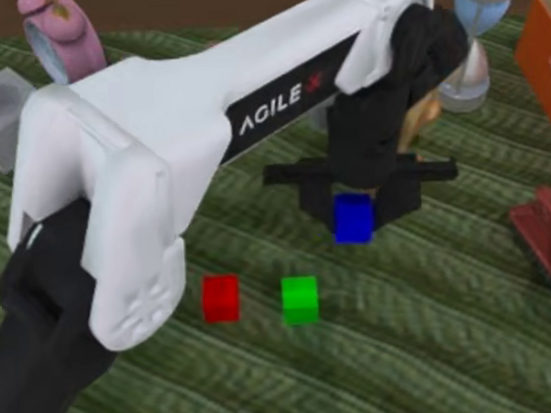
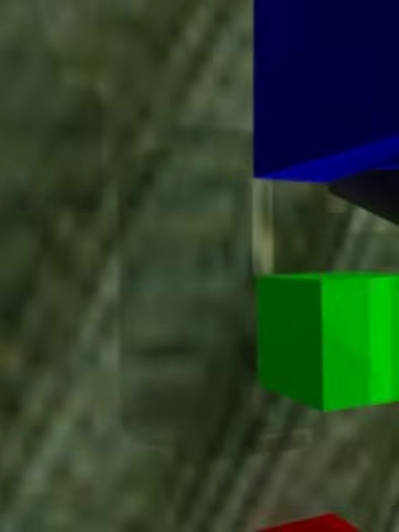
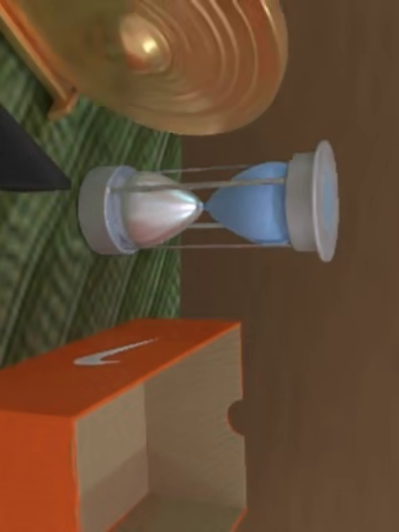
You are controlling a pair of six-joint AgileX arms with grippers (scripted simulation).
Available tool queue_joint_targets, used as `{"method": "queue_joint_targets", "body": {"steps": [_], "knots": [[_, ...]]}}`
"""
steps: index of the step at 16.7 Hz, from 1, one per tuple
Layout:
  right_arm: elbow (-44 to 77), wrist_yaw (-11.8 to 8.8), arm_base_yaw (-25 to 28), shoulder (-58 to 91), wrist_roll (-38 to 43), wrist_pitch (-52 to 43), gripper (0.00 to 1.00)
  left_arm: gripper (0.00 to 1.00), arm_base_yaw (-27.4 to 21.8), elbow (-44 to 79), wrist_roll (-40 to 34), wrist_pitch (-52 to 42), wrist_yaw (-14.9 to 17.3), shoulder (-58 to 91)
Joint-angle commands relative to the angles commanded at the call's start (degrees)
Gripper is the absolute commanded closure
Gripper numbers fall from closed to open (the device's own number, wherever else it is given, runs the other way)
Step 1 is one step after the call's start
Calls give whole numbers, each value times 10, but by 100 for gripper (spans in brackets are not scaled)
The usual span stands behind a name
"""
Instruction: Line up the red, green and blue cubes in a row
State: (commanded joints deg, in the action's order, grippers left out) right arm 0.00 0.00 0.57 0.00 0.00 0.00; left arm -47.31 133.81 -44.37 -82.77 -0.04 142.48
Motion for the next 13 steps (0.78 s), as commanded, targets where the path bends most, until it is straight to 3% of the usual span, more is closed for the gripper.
{"method": "queue_joint_targets", "body": {"steps": [4,13], "knots": [[0,0,0,0,0,0,0,100,-62,28,-83,-10,-4,2],[0,0,0,0,0,0,0,100,-64,-14,-87,33,-4,0]]}}
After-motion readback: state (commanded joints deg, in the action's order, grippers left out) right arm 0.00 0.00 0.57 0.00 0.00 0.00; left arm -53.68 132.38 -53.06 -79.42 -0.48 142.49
